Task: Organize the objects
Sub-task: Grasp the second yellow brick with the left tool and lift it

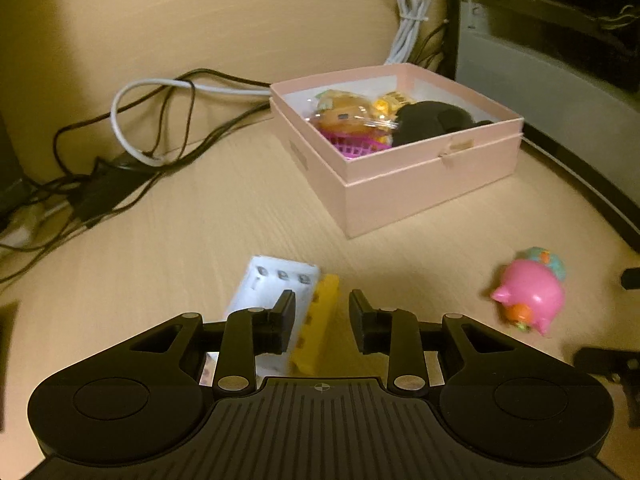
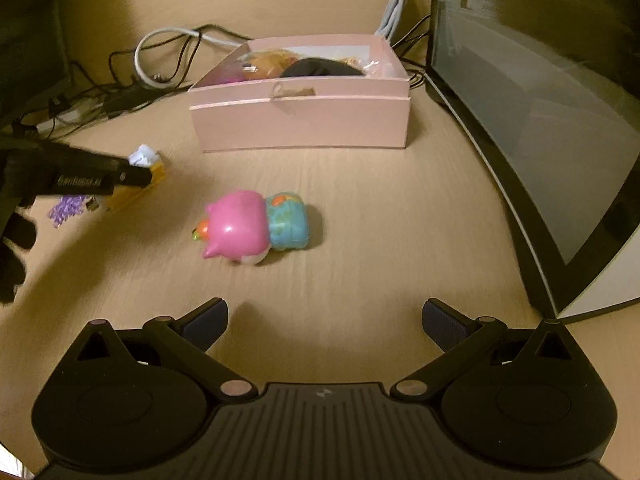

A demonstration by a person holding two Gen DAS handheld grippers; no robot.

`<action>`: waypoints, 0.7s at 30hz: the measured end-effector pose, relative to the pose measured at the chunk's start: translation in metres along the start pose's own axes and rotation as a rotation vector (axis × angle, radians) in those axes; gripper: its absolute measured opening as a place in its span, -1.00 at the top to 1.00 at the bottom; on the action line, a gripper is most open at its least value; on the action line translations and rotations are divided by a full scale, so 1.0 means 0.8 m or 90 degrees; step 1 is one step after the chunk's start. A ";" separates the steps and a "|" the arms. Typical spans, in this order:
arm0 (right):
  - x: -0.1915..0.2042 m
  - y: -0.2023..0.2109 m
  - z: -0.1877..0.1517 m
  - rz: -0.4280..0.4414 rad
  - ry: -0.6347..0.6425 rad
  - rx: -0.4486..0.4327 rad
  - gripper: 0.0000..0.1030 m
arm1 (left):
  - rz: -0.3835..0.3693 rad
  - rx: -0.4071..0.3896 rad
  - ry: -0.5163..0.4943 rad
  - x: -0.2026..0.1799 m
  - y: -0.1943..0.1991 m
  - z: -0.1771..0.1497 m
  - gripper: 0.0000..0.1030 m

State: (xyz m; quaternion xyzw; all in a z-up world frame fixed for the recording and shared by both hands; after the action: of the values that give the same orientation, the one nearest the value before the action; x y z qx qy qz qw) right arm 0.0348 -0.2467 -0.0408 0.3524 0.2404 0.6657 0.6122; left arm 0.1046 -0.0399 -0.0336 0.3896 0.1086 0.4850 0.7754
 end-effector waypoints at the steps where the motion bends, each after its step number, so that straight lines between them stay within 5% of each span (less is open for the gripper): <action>1: -0.001 0.001 0.001 0.000 -0.003 -0.003 -1.00 | -0.007 0.000 -0.001 -0.003 0.001 -0.002 0.37; 21: 0.001 -0.001 -0.006 0.001 -0.009 0.004 -1.00 | -0.005 -0.007 -0.016 -0.029 0.008 -0.003 0.35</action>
State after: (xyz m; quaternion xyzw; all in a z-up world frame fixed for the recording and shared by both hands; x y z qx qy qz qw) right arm 0.0315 -0.2450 -0.0447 0.3592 0.2381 0.6630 0.6122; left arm 0.0876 -0.0566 -0.0356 0.3909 0.0973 0.4778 0.7807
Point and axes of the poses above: each gripper's, at about its wrist camera, not at the fingertips, and y roughly against the way its jaws point, x to its left, z to its top, the point moved 8 cm from there along -y, roughly the way its jaws point, and after that the axes turned 11 degrees about -y, right-handed, at the moved point
